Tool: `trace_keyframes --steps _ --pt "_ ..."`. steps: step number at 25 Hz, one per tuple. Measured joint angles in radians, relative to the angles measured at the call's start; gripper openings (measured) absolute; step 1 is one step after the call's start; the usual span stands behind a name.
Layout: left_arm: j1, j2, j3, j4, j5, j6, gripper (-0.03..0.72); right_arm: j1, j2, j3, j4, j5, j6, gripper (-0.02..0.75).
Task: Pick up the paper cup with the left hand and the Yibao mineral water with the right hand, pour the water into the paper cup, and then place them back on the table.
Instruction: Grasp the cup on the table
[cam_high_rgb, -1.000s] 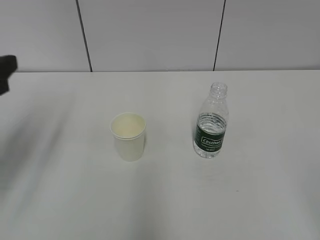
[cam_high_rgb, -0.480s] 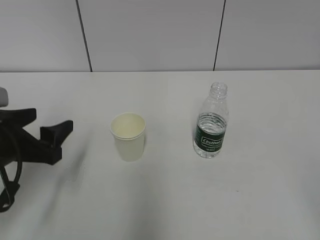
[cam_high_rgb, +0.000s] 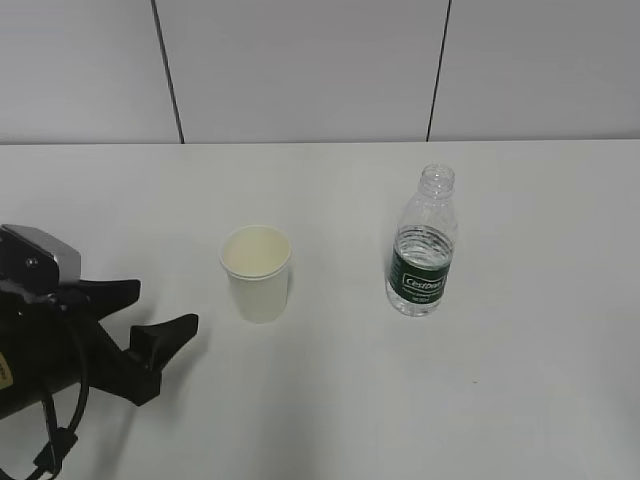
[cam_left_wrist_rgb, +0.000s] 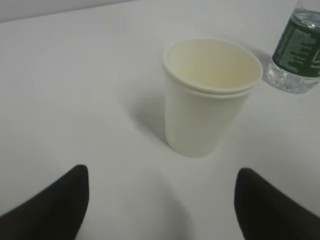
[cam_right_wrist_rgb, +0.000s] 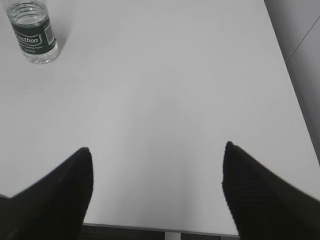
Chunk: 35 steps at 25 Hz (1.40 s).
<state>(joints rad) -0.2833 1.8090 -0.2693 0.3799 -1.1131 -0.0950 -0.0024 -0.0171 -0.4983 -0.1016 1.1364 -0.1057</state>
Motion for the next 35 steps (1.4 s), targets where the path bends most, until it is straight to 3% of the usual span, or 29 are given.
trace_keyframes --steps 7,12,21,35 --pt "0.003 0.132 -0.001 0.076 -0.028 -0.004 0.551 0.0 0.0 0.0 0.0 0.0 0.002 0.592" --pt "0.043 0.145 -0.037 0.159 -0.03 -0.004 0.546 0.0 0.0 0.0 0.0 0.0 0.002 0.592" --pt "0.095 0.209 -0.206 0.364 -0.031 -0.035 0.546 0.0 0.0 0.0 0.0 0.0 0.002 0.592" --pt "0.098 0.354 -0.443 0.51 -0.031 -0.086 0.546 0.0 0.0 0.0 0.0 0.0 0.002 0.592"
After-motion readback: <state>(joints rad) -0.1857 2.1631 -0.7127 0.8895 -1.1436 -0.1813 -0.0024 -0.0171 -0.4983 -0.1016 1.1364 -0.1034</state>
